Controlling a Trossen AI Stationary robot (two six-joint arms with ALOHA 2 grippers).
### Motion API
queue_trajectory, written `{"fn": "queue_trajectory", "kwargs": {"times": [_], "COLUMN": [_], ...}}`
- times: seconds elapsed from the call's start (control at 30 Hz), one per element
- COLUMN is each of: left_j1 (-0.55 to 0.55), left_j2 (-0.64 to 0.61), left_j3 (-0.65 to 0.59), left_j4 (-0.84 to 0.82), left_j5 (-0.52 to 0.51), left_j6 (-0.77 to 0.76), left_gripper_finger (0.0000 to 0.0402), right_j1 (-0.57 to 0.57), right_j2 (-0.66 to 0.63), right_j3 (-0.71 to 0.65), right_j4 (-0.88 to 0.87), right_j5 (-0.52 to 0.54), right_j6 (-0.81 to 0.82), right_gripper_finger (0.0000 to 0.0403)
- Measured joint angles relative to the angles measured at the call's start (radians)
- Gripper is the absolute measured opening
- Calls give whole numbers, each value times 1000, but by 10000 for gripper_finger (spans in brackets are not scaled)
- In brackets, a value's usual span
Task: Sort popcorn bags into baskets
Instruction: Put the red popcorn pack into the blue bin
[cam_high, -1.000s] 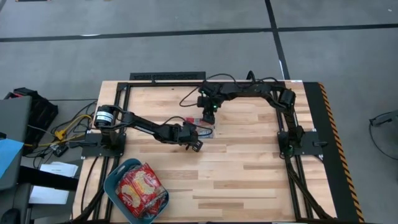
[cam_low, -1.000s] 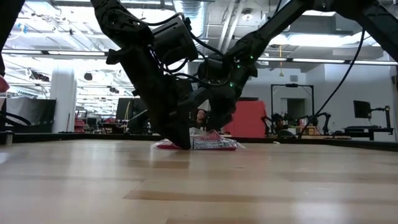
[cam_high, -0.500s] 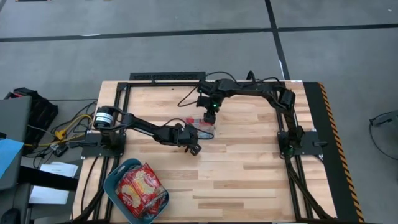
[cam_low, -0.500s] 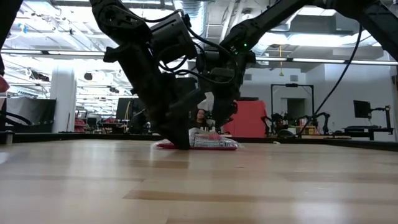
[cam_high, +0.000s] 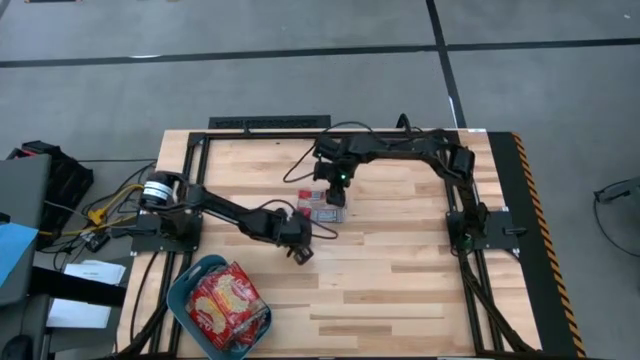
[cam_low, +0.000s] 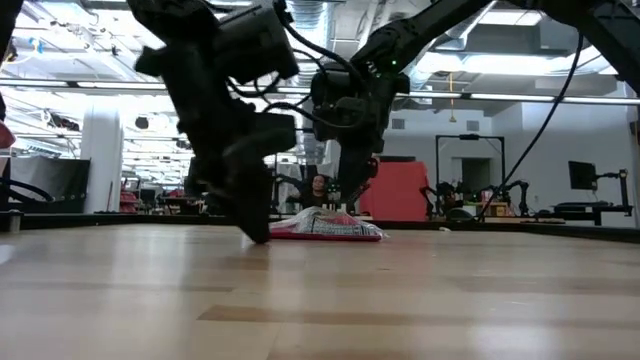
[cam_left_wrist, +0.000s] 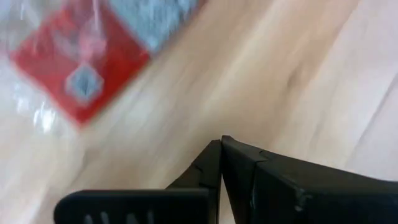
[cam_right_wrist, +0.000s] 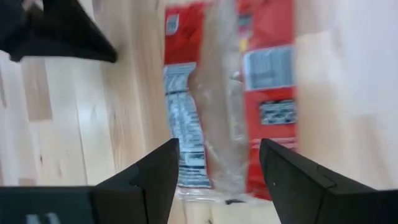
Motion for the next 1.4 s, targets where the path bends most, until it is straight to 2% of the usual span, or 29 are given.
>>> {"fn": "queue_trajectory", "kwargs": {"times": [0.07, 0.17, 0.3, 0.47, 0.77, 0.93, 1.17, 1.4], "left_j1": [0, 10, 25, 50, 86, 112, 152, 69], "left_j2": [-39, -79, -69, -32, -38, -20, 99, 91], "left_j3": [-6, -13, -32, -94, -93, -92, -90, -86], "left_j4": [-17, 6, 251, 483, 676, 711, 783, 586], "left_j5": [-33, -144, -248, -267, -278, -316, -209, 24], "left_j6": [-4, 16, 74, 76, 218, 261, 240, 181], "left_gripper_finger": [0, 0, 0, 0, 0, 0, 0, 0], "right_j1": [-18, -59, -114, -178, -227, -233, -231, -197], "right_j2": [-11, -32, -87, -168, -279, -309, -323, -324], "right_j3": [2, 1, 1, 1, 1, 1, 0, 0], "right_j4": [4, -23, -57, -82, -122, -130, -190, -238], "right_j5": [-1, -23, -22, -16, 58, 69, 85, 76], "right_j6": [9, 34, 44, 56, 62, 71, 85, 82], "right_gripper_finger": [244, 244, 244, 244, 244, 244, 244, 244]}}
